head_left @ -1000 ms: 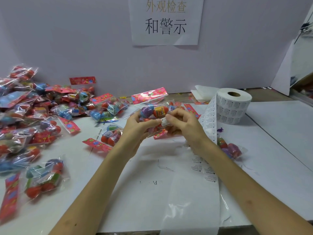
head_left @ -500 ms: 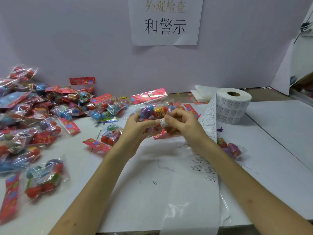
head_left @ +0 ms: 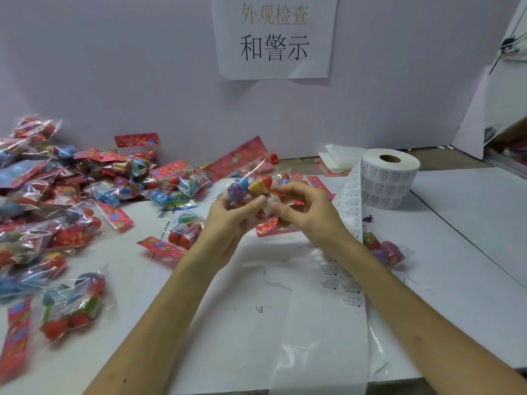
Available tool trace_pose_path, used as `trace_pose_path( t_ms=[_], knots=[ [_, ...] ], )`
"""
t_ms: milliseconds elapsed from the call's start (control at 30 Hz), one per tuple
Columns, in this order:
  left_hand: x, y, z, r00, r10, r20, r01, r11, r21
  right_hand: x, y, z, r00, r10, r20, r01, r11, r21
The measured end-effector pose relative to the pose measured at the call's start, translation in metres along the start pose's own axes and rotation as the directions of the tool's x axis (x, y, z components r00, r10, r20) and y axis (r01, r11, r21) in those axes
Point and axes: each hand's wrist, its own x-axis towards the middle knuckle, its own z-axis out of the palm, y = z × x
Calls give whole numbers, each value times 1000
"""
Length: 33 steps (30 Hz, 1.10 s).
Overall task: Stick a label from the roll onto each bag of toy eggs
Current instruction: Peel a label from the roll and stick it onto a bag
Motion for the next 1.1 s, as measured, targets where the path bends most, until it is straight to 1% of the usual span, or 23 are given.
trace_pose_path(
  t_ms=[67, 100, 133, 200, 267, 333, 400, 433, 500, 533, 567, 600, 633, 667, 700, 733, 800, 900, 967, 1033, 1100],
  knots=[
    [0, -2, 0, 1000, 16, -2, -16, 998, -63, -5, 0, 8, 985, -143, -91, 136, 987, -83],
    [0, -3, 0, 1000, 8, 7, -8, 996, -90, -8, 0, 13, 960, -246, -131, 224, 961, -162],
    [0, -4, 1, 1000, -9, 29, 12, 994, -106, -10, 0, 18, 924, -355, -144, 314, 918, -243],
    [0, -7, 1, 993, -46, 112, 60, 990, -126, -15, 1, 24, 851, -516, -96, 453, 814, -363],
    [0, -8, 1, 985, -74, 156, 107, 971, -216, -18, 1, 28, 822, -569, 21, 528, 747, -405],
    [0, -10, 3, 981, -113, 156, 160, 931, -329, -21, 0, 32, 818, -558, 143, 560, 714, -419],
    [-1, -11, 2, 979, -154, 130, 191, 917, -349, -24, 0, 35, 821, -535, 200, 566, 717, -407],
    [-2, -11, 1, 978, -153, 140, 192, 921, -340, -23, 0, 35, 826, -523, 211, 562, 729, -392],
    [-3, -10, 2, 976, -142, 166, 192, 919, -343, -22, 0, 34, 840, -505, 197, 541, 754, -372],
    [-3, -9, 3, 976, -125, 177, 182, 916, -357, -21, -1, 33, 851, -500, 161, 522, 771, -365],
    [-1, -9, 3, 979, -95, 178, 154, 922, -356, -21, -3, 33, 873, -475, 109, 483, 811, -330],
    [0, -9, 3, 985, -57, 164, 109, 939, -327, -20, -5, 31, 905, -423, 43, 419, 871, -257],
    [1, -9, 1, 993, -27, 119, 58, 964, -261, -19, -9, 29, 943, -332, -20, 326, 935, -137],
    [2, -9, -1, 997, -4, 77, 19, 981, -193, -16, -11, 26, 972, -228, -59, 227, 974, -15],
    [4, -9, -5, 999, 19, 44, -14, 991, -130, -14, -11, 21, 987, -138, -80, 143, 987, 68],
    [5, -9, -8, 999, 27, 24, -24, 996, -88, -10, -10, 15, 992, -82, -96, 91, 992, 93],
    [5, -7, -10, 1000, 30, 9, -30, 999, -37, -4, -8, 5, 994, -19, -107, 30, 995, 100],
    [4, -5, -5, 999, 34, 24, -33, 999, -31, 2, -7, -3, 992, 55, -117, -37, 988, 150],
    [4, -6, -3, 999, 42, 31, -41, 999, -19, 5, -6, -8, 987, 88, -136, -68, 986, 152],
    [3, -6, -3, 999, 38, 24, -38, 999, -6, 7, -5, -15, 978, 157, -135, -137, 980, 146],
    [3, -6, -4, 999, 50, 9, -51, 997, 54, 8, -7, -20, 974, 189, -121, -174, 977, 124]
  ],
)
